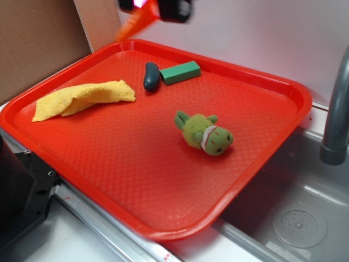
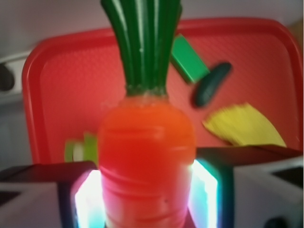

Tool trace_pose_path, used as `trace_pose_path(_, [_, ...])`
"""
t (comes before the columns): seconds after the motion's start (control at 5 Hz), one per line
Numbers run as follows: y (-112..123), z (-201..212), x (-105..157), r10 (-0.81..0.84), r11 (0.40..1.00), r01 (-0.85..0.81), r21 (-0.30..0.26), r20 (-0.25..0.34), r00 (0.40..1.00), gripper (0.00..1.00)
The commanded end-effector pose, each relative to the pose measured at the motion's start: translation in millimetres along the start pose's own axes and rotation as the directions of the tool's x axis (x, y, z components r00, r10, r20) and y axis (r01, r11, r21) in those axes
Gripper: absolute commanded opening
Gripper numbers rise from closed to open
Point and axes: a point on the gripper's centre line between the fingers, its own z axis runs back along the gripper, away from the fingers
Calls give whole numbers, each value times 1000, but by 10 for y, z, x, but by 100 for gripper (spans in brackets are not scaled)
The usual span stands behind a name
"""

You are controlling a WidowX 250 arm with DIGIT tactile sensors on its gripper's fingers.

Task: Grab the carrot.

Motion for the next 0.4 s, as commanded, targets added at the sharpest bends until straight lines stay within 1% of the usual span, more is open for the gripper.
trace_pose_path(0.0, [316,280,-479,-21,1000,21,3,21,1000,0])
trace_pose_path(0.2, [358,303,-426,4,1000,-4,10,-25,1000,0])
